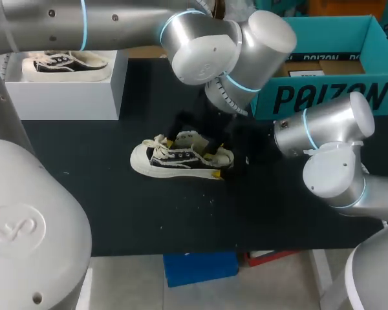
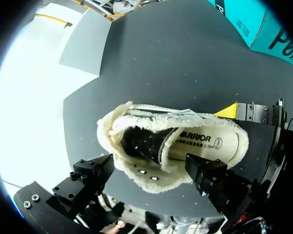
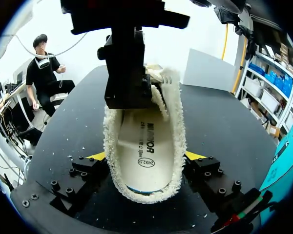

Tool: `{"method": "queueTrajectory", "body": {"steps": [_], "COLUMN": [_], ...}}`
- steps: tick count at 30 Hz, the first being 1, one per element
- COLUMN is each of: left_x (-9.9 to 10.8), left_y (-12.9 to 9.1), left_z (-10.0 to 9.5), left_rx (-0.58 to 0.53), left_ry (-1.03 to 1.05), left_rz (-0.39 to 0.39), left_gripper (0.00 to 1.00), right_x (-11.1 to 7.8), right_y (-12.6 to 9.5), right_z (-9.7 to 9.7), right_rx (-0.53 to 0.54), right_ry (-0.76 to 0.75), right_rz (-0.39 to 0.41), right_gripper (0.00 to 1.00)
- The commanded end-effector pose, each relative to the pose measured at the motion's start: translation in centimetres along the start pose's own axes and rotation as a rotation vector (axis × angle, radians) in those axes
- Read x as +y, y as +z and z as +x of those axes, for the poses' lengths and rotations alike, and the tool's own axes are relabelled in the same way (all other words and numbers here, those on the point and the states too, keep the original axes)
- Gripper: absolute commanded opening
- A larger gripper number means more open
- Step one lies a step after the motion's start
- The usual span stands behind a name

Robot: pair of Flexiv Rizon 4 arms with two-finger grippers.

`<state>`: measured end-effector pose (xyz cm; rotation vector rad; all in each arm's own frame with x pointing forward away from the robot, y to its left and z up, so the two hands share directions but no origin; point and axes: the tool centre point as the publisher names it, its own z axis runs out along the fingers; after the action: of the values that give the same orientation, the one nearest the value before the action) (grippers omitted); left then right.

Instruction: Take the shoe out of the shoebox, open the shoe tongue, remove and reinsert the insole, then place the shoe into the shoebox

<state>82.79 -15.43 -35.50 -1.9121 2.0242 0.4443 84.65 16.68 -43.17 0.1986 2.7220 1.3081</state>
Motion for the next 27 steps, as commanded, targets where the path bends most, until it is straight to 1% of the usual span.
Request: {"method": "queueTrajectory", "body": {"steps": [1, 2, 5, 8, 11, 14, 17, 20, 21, 22, 27], "left_x": [-0.2, -0.3, -0.5, -0.7, -1.0, -1.2, -1.4, -1.5, -1.5, -1.6, -1.7], "left_y": [0.7, 0.8, 1.2, 1.5, 1.9, 2.0, 1.9, 1.8, 1.8, 1.8, 1.6], "left_z": [-0.5, -0.6, -0.7, -0.7, -0.6, -0.6, -0.6, -0.5, -0.5, -0.5, -0.6], "left_rx": [0.012, 0.011, 0.004, -0.001, -0.006, -0.001, -0.002, -0.003, -0.003, -0.003, -0.002], "left_ry": [0.005, 0.007, 0.016, 0.024, 0.031, 0.038, 0.041, 0.046, 0.046, 0.047, 0.048], "left_rz": [0.001, -0.002, -0.009, -0.012, -0.02, -0.024, -0.024, -0.018, -0.017, -0.016, -0.012], "left_gripper": [0.9, 0.89, 0.76, 0.76, 0.73, 0.52, 0.44, 0.2, 0.04, 0.0, 0.0], "right_x": [-0.1, -0.1, -0.1, -0.1, -0.1, -0.1, -0.1, -0.1, -0.1, -0.1, -0.1], "right_y": [0.5, 0.5, 0.5, 0.5, 0.5, 0.5, 0.5, 0.5, 0.5, 0.5, 0.5], "right_z": [-0.1, -0.1, -0.1, -0.1, -0.1, -0.1, -0.1, -0.1, -0.1, -0.1, -0.1], "right_rx": [-0.002, -0.002, -0.002, -0.002, -0.002, -0.002, -0.002, -0.002, -0.002, -0.002, -0.002], "right_ry": [0.001, 0.001, 0.001, 0.001, 0.001, 0.001, 0.001, 0.001, 0.001, 0.001, 0.001], "right_rz": [0.003, 0.003, 0.003, 0.003, 0.003, 0.003, 0.003, 0.003, 0.003, 0.003, 0.003], "right_gripper": [0.0, 0.0, 0.01, 0.01, 0.02, 0.02, 0.02, 0.02, 0.02, 0.03, 0.02]}}
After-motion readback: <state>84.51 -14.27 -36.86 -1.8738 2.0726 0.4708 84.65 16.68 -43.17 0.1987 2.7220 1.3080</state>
